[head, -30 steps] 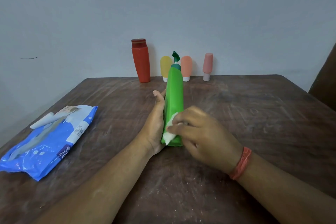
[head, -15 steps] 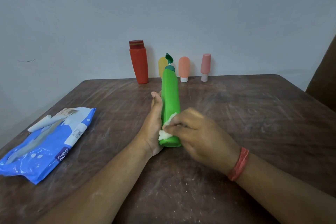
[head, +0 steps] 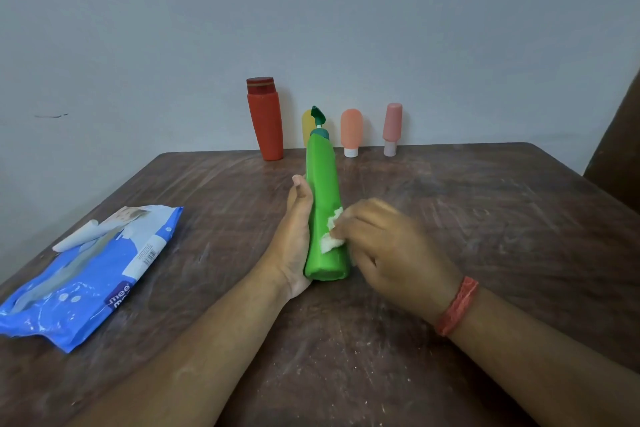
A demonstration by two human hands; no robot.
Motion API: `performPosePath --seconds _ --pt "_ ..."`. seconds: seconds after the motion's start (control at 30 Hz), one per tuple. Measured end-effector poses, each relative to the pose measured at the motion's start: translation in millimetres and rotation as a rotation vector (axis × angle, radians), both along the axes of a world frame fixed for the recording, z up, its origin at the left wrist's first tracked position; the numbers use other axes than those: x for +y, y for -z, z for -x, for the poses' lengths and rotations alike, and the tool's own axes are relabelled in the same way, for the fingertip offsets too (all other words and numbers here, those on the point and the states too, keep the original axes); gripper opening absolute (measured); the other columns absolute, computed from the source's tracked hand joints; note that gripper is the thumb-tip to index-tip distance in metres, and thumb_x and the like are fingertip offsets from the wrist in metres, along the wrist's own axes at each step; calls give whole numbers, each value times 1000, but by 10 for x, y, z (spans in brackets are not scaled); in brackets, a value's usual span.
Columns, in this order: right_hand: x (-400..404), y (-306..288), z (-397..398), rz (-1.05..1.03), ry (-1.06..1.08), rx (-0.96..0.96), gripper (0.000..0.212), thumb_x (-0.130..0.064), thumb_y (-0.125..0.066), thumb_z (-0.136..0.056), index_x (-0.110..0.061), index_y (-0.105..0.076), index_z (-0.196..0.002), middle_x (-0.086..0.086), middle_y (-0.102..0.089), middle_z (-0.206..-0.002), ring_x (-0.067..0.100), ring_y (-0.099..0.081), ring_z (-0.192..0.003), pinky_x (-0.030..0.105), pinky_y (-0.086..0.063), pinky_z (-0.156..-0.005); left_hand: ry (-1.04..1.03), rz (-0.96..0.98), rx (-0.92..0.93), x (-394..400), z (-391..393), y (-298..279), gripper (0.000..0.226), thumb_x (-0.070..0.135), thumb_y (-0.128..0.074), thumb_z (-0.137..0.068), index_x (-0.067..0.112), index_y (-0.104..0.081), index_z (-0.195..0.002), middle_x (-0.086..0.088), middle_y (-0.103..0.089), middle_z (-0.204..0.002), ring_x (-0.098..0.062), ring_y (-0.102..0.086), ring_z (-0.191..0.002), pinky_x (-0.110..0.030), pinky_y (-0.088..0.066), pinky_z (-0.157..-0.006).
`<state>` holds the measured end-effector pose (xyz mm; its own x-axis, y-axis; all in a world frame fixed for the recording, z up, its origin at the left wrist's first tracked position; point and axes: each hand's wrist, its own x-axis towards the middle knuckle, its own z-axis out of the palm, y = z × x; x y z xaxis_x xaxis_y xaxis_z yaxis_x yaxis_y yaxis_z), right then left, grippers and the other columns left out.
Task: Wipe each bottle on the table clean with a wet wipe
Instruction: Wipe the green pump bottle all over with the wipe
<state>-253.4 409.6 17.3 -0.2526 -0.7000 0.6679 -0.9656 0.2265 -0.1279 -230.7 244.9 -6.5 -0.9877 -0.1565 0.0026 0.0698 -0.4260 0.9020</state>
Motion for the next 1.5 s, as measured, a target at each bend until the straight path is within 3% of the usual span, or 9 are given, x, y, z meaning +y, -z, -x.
performPosePath --seconds 0.17,0.4,0.53,0.67,0.8,1.0,1.07,1.2,1.5 --pt "17 17 29 -23 -33 21 15 -11 -62 -95 -7 -70 -107 4 -65 -110 20 -59 -103 30 -49 -93 -24 7 1 8 -16 -19 71 73 -50 -83 35 -48 -142 -15 -62 -117 -27 -67 -99 -44 -59 -79" --pt "13 45 -5 -58 -119 70 8 -8 -61 -93 -9 -69 -94 2 -66 -102 21 -59 -94 34 -50 -84 -67 48 12 4 -7 -8 68 72 -50 -83 35 -48 -140 -14 -60 -121 -29 -61 -105 -49 -54 -92" --pt "-17 -12 108 65 29 -35 9 -4 -65 -90 -9 -71 -96 2 -68 -103 19 -60 -98 33 -49 -90 -66 76 32 31 3 -1 67 68 -50 -85 31 -48 -141 -22 -62 -131 -30 -63 -110 -55 -52 -100" --pt "29 45 55 -33 -149 56 8 -8 -61 -92 -9 -69 -93 2 -66 -100 19 -59 -95 31 -49 -86 -81 79 33 22 -5 2 68 68 -49 -86 28 -46 -141 -13 -58 -117 -27 -57 -103 -47 -53 -90" --pt "17 -13 102 45 -19 -23 8 -5 -64 -90 -8 -71 -94 2 -67 -100 19 -60 -98 34 -50 -88 -82 102 44 32 9 0 67 67 -49 -86 28 -47 -141 -13 -60 -118 -28 -59 -106 -54 -50 -101" --pt "45 9 98 -47 -114 2 6 -7 -63 -90 -9 -68 -92 1 -66 -98 18 -59 -96 30 -47 -89 -108 124 53 7 -4 10 65 65 -49 -89 26 -47 -140 -10 -61 -111 -24 -61 -96 -41 -55 -83" --pt "34 -17 124 21 -8 -69 8 -3 -65 -89 -9 -69 -92 2 -66 -99 17 -58 -97 33 -48 -89 -116 140 64 3 15 20 62 64 -51 -89 28 -50 -138 -7 -65 -109 -20 -65 -96 -38 -58 -82" --pt "52 20 37 -64 -149 -21 4 -7 -65 -85 -11 -66 -86 1 -62 -90 18 -57 -88 30 -48 -81 -123 140 90 -11 4 40 61 67 -53 -89 25 -52 -134 -13 -61 -110 -27 -60 -97 -45 -53 -86" --pt "56 33 57 -51 -118 -71 4 -8 -66 -85 -10 -67 -88 1 -61 -91 16 -58 -87 31 -48 -79 -157 119 75 -11 6 26 63 62 -51 -90 20 -49 -137 -11 -67 -108 -20 -69 -89 -37 -58 -74"
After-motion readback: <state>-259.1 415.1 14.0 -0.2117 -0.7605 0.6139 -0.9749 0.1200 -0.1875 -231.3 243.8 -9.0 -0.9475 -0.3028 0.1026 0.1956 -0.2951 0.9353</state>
